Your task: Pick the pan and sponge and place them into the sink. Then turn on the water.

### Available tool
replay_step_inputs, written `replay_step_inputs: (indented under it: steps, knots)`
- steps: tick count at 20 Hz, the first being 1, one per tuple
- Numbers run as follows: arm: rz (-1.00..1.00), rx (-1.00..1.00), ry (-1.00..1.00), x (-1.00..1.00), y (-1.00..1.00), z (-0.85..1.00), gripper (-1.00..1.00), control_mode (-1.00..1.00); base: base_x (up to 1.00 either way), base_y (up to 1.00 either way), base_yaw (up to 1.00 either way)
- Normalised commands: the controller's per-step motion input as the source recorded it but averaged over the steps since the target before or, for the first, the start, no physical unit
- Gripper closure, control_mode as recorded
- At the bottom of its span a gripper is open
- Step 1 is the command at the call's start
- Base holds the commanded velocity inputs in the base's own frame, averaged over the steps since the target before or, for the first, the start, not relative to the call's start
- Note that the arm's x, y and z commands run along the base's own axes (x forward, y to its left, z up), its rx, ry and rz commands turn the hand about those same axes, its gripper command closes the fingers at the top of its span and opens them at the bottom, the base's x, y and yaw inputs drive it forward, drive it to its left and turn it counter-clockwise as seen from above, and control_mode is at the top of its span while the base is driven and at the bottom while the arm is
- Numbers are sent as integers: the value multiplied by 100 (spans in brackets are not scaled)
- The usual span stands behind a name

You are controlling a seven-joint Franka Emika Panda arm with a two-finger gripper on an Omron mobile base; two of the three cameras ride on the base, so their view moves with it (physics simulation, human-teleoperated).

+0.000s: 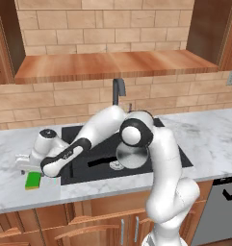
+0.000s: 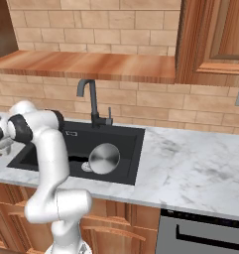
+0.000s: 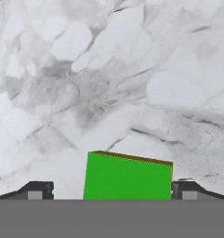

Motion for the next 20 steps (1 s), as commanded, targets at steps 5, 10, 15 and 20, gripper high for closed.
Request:
replay_step_inputs:
  steps: [5, 10, 15, 20]
  knots:
    - [0, -19, 12, 0, 59, -58, -100, -100, 0, 0, 0]
    - [0, -22, 10, 0, 43, -56, 100, -100, 0, 0, 0]
    - [-3, -5, 0, 0, -2, -6, 100, -100, 0, 0, 0]
    - [-4, 0, 0, -4, -16, 0, 100, -100, 0, 0, 0]
